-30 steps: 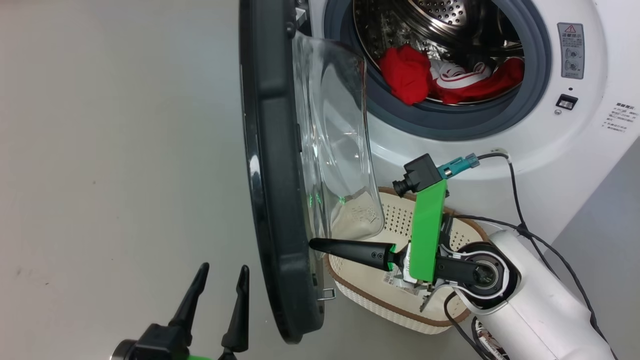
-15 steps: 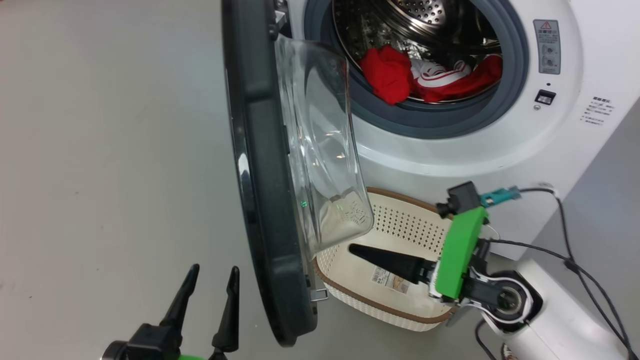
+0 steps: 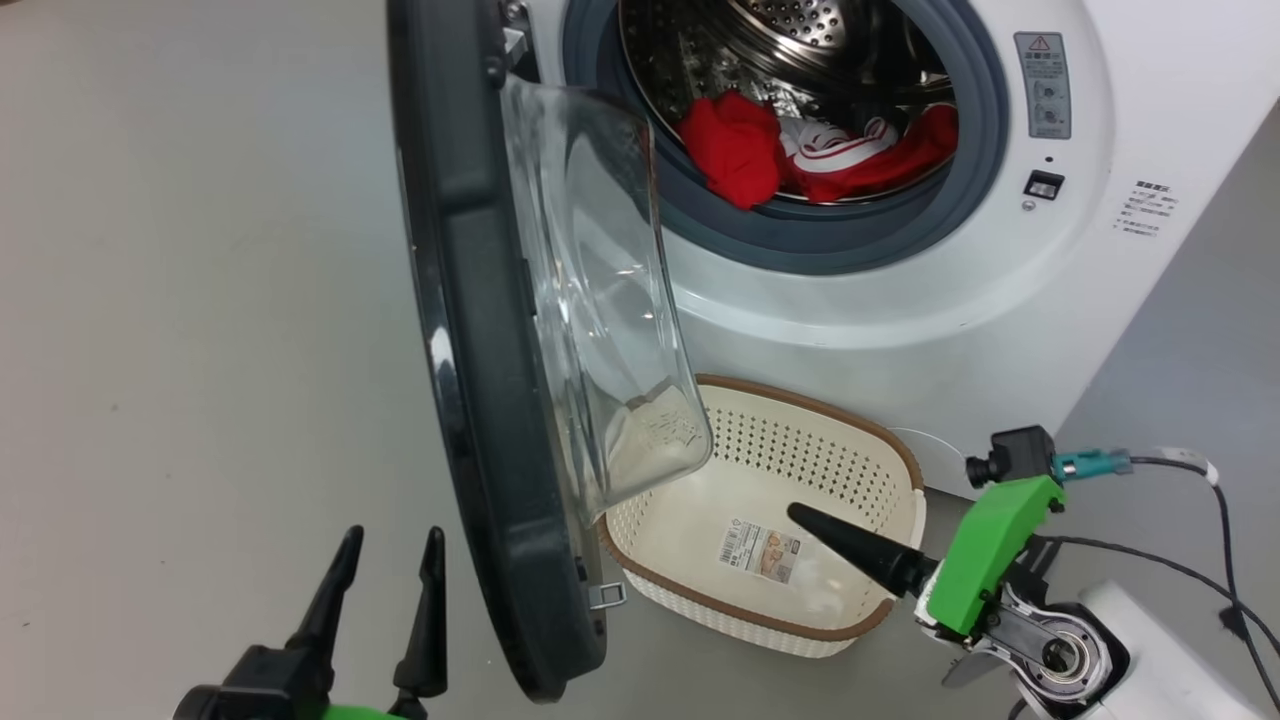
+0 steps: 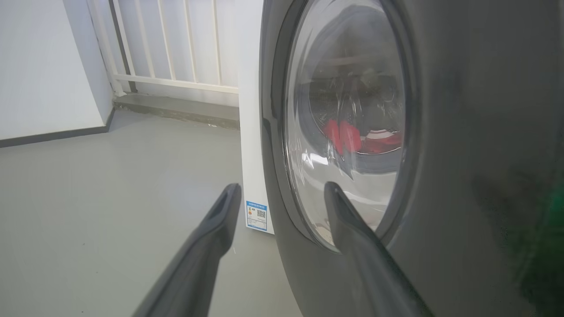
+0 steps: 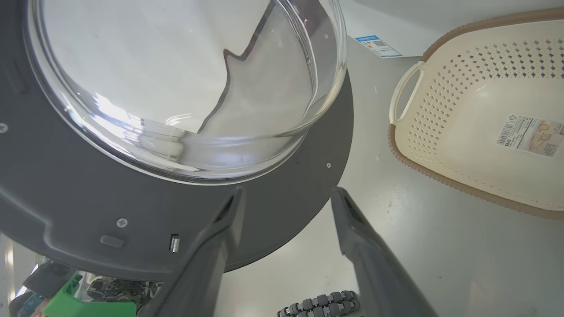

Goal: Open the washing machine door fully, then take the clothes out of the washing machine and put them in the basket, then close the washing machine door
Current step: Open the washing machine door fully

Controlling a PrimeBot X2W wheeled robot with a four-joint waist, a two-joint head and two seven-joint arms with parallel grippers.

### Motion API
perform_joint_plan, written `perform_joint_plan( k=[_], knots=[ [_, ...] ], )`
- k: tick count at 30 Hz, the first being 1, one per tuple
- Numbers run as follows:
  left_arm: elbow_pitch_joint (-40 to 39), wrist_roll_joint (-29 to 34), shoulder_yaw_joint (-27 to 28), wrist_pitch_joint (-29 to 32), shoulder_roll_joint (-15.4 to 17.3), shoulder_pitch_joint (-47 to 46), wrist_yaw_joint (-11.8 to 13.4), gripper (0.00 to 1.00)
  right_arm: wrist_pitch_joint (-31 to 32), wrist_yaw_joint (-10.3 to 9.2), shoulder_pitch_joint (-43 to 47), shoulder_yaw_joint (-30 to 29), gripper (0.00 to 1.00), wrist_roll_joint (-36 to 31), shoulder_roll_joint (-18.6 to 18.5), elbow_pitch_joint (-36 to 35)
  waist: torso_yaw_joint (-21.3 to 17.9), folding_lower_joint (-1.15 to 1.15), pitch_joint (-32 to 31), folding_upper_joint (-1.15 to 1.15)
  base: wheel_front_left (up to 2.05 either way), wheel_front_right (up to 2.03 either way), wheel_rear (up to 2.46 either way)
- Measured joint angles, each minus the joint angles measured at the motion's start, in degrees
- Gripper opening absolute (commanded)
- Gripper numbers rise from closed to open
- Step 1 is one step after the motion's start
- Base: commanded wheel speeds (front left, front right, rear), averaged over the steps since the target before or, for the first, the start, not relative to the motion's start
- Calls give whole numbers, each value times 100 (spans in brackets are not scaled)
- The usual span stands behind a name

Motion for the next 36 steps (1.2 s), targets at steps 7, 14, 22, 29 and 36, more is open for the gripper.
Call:
perform_joint_plan(
  k=[7, 14, 22, 29, 36],
  knots=[
    [-3, 0, 71, 0, -1, 1, -1, 100, -598, 0, 126, 90, 100, -194, -201, 53, -89, 0, 25, 0, 0, 0, 0],
    [-5, 0, 86, 0, -1, 4, 0, 100, -1269, 0, 351, 293, 100, -367, -374, 16, -101, 0, -7, 0, 0, 0, 0],
    [-7, 0, 109, 0, -1, 27, 0, 100, -1952, 0, 528, 721, 100, -534, -558, 53, -110, 0, -45, 0, 0, 0, 0],
    [-10, 0, 123, 0, -1, 116, 0, 100, -2585, 0, 571, 1065, 100, -658, -688, 230, -120, 0, -40, 0, 0, 0, 0],
    [-10, 0, 124, 0, -1, 116, 0, 100, -3274, 1, 569, 1424, 100, -1001, -869, 452, -120, 0, -37, 0, 0, 0, 0]
  ],
)
